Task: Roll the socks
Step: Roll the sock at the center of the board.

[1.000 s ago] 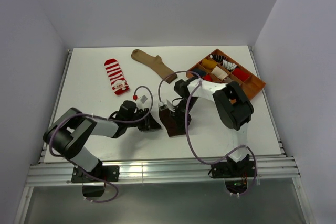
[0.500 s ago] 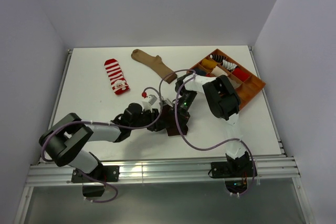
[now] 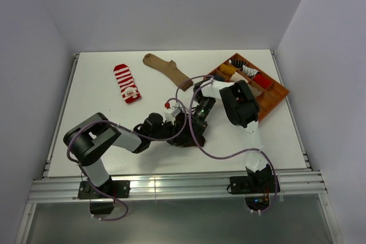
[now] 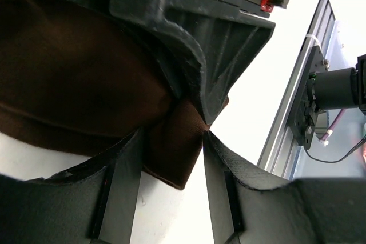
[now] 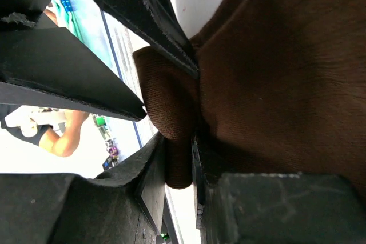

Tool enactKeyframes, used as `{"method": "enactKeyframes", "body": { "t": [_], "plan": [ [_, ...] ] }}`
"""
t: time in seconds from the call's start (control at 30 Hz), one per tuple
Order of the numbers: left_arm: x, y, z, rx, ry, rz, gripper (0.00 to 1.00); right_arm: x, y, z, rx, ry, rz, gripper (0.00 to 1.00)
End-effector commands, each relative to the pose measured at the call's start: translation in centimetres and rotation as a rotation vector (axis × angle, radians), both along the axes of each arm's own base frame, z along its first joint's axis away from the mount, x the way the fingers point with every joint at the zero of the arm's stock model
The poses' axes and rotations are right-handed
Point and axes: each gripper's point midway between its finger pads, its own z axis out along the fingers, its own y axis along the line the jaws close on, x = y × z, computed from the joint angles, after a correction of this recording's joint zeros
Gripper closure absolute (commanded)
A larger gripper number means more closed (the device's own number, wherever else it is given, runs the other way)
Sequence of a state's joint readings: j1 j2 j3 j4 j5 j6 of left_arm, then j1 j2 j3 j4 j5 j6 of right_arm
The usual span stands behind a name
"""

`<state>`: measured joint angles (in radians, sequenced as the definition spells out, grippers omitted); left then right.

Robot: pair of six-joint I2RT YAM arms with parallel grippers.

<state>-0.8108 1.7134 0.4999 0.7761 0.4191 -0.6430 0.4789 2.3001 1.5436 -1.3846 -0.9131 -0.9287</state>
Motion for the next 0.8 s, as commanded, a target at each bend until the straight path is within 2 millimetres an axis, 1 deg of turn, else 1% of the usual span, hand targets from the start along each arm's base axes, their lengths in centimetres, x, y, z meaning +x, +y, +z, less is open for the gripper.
{"method": "enactKeyframes", "body": {
  "t": [0.0, 0.13, 0.17, 0.23, 0.3, 0.33, 0.4, 0.43, 0.5, 0.53, 0.57, 0.6, 0.63, 0.67, 0.7, 0.77],
  "plan": [
    [-0.5, -1.4, 1.5, -0.075, -0.026, -0.05, 0.5, 0.9, -0.2, -0.1, -0.002, 0.001, -0.01, 0.88],
    [-0.7, -1.6, 1.0, -0.08, 0.006, -0.052, 0.53, 1.3, -0.2, -0.3, -0.013, 0.017, -0.036, 0.88],
    [-0.8, -1.6, 0.5, -0.072, 0.026, -0.051, 0.58, 1.4, -0.3, -0.4, -0.017, 0.016, -0.045, 0.87],
    [-0.9, -1.6, 0.1, -0.068, 0.044, -0.044, 0.62, 1.5, -0.2, -0.4, -0.024, 0.014, -0.055, 0.87],
    [-0.9, -1.4, -0.5, -0.057, 0.07, -0.027, 0.71, 1.7, -0.2, -0.6, -0.028, -0.001, -0.061, 0.86],
    [-1.1, -1.3, -0.8, -0.05, 0.081, -0.023, 0.77, 1.6, -0.3, -0.8, -0.037, 0.002, -0.067, 0.86],
    [-1.2, -1.1, -1.4, -0.042, 0.111, -0.012, 0.85, 1.7, -0.3, -0.8, -0.039, -0.02, -0.072, 0.84],
    [-1.4, -1.0, -1.7, -0.041, 0.128, -0.007, 0.93, 1.6, -0.3, -0.8, -0.041, -0.017, -0.074, 0.81],
    [-1.6, -0.7, -2.4, -0.028, 0.155, 0.006, 0.99, 1.7, -0.2, -0.6, -0.036, -0.03, -0.085, 0.75],
    [-1.7, -0.6, -2.8, -0.019, 0.164, 0.014, 1.0, 1.5, -0.3, -0.5, -0.036, -0.029, -0.089, 0.71],
    [-1.8, -0.4, -3.2, -0.014, 0.179, 0.017, 1.0, 1.5, -0.3, -0.4, -0.035, -0.034, -0.091, 0.7],
    [-2.0, -0.3, -3.5, -0.013, 0.193, 0.019, 1.0, 2.1, -0.1, -0.1, -0.026, -0.076, -0.103, 0.68],
    [-2.3, -0.1, -3.9, -0.002, 0.21, 0.023, 1.0, 2.0, -0.4, -0.1, -0.027, -0.085, -0.112, 0.64],
    [-2.5, 0.1, -4.5, 0.009, 0.226, 0.024, 1.0, 2.2, -0.5, 0.1, -0.026, -0.103, -0.119, 0.62],
    [-2.8, 0.2, -4.8, 0.012, 0.242, 0.02, 1.0, 2.9, -0.3, 0.6, -0.016, -0.153, -0.133, 0.59],
    [-3.0, 0.3, -5.2, 0.009, 0.268, 0.028, 1.0, 3.0, -0.6, 1.1, -0.004, -0.167, -0.153, 0.58]
  ]
}}
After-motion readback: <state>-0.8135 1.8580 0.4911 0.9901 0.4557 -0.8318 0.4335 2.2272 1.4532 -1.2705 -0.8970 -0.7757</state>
